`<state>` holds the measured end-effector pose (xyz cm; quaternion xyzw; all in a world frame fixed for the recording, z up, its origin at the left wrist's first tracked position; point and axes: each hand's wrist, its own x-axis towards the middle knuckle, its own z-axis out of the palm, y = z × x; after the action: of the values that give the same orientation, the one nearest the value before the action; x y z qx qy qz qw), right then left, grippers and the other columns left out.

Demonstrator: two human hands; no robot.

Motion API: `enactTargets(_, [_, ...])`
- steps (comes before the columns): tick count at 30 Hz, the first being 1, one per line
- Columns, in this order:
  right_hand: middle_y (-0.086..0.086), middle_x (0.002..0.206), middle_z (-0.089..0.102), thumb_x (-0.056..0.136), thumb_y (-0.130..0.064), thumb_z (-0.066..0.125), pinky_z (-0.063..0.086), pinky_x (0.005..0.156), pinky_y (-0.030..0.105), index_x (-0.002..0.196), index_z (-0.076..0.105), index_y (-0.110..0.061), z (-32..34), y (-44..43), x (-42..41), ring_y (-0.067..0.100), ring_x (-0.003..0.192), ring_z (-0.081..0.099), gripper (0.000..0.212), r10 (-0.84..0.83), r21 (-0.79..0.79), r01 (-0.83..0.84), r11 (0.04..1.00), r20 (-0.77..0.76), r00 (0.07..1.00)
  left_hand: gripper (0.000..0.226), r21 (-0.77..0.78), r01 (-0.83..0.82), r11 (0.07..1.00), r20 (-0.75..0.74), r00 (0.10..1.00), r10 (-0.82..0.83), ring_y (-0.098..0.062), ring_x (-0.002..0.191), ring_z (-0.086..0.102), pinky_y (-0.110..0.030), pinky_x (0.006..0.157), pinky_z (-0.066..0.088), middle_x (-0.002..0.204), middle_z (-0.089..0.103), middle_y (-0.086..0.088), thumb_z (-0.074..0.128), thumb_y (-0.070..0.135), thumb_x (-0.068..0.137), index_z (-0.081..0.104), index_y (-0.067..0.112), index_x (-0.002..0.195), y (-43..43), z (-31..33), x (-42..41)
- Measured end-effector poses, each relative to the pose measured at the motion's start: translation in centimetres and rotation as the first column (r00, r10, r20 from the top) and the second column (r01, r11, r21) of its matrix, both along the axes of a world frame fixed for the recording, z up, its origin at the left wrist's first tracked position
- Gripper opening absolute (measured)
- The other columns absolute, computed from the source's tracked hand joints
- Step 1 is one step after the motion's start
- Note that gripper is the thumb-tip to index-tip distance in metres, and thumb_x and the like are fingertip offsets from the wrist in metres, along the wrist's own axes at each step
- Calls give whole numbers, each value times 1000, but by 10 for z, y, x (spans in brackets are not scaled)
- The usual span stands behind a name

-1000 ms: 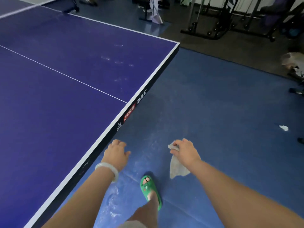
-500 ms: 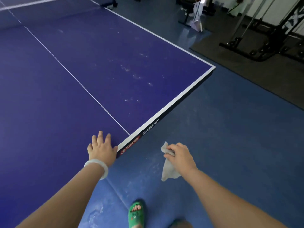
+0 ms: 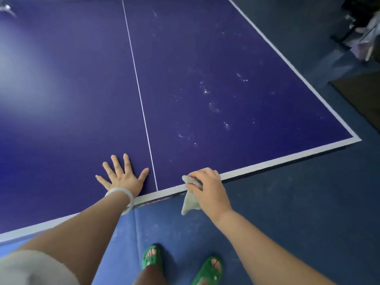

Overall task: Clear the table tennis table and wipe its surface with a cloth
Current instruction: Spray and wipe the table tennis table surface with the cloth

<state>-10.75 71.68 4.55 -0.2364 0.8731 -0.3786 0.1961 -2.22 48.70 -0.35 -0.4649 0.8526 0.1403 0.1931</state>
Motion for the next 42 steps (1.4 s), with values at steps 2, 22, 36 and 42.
enactTargets(2, [-13,104,55,91,-27,68,40,82,14,104,70,-26,2,-12,-11,6,103,43,13,-13,-47,11,999,-25,1000,78,-19,-39,999,-42,998,38,-29,148,-24,-60,116,-11,162,-24,1,12,74,92,-17,35,153,-6,-6,-1])
enactTargets(22, [11,165,5,101,-44,14,16,118,59,157,18,-20,-67,-75,-28,32,152,4,61,676,591,-391,705,-394,623,66,-256,-108,961,-187,980,61,-26,151,-12,-56,120,-5,166,-6,0,5,60,97,-4,34,157,-14,-27,-4])
enactTargets(36, [8,165,1,105,-35,24,11,122,46,158,11,-13,-75,-82,-43,26,152,-1,59,650,558,-391,731,-398,647,66,-295,-115,949,-200,978,57,-28,152,-7,-57,120,-3,166,1,-1,3,60,97,2,33,157,-15,-33,-4])
enactTargets(42, [-2,165,7,103,-42,12,4,122,49,158,12,-26,-75,-106,-66,31,152,0,57,560,567,-282,774,-405,723,66,-287,-113,951,-205,977,54,-28,152,-8,-57,120,-4,166,1,-1,3,60,97,2,33,157,-15,-31,-4])
